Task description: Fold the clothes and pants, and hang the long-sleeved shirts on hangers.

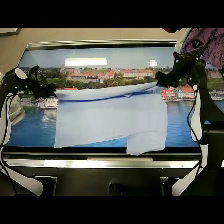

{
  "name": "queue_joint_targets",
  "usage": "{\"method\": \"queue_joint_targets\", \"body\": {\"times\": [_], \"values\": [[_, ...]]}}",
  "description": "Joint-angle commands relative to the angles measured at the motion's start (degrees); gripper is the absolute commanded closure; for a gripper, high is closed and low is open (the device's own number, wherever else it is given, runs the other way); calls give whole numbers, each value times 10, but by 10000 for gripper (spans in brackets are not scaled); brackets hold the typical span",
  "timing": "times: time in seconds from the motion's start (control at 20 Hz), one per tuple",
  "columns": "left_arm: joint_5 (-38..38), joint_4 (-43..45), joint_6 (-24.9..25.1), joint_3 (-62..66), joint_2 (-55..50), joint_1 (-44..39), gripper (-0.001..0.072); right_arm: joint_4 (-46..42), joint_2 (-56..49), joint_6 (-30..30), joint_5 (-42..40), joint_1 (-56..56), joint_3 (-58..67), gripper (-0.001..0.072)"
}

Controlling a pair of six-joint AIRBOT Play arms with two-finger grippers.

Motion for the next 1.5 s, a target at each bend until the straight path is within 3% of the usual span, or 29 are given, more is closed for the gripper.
{"method": "queue_joint_targets", "body": {"times": [0.0, 0.2, 0.7, 0.75, 0.8, 0.85, 0.9, 1.2, 1.45], "values": [[-118, -1, -18, 0, -1, 0, 692, -37, 0, 0, -84, 1, 0, 683], [-157, 7, -17, 0, -2, -10, 692, -58, -2, 0, -125, 1, 0, 683], [-158, 35, -17, 0, -46, -26, 668, -50, -50, 0, -132, 1, -2, 680], [-155, 35, -18, 0, -51, -27, 573, -40, -57, 0, -130, 1, -2, 650], [-148, 35, -27, 0, -53, -28, 379, -25, -61, 0, -127, 1, -2, 552], [-141, 35, -35, 2, -51, -28, 188, -14, -62, -1, -123, 1, -2, 407], [-140, 35, -35, 7, -48, -26, 113, -2, -58, -11, -123, 0, -1, 293], [-137, 59, -34, -31, 84, 66, 106, 73, 63, -94, -172, -108, -52, 290], [-16, -15, -30, -319, 287, 156, 106, 127, 256, -127, -132, -246, -391, 290]]}}
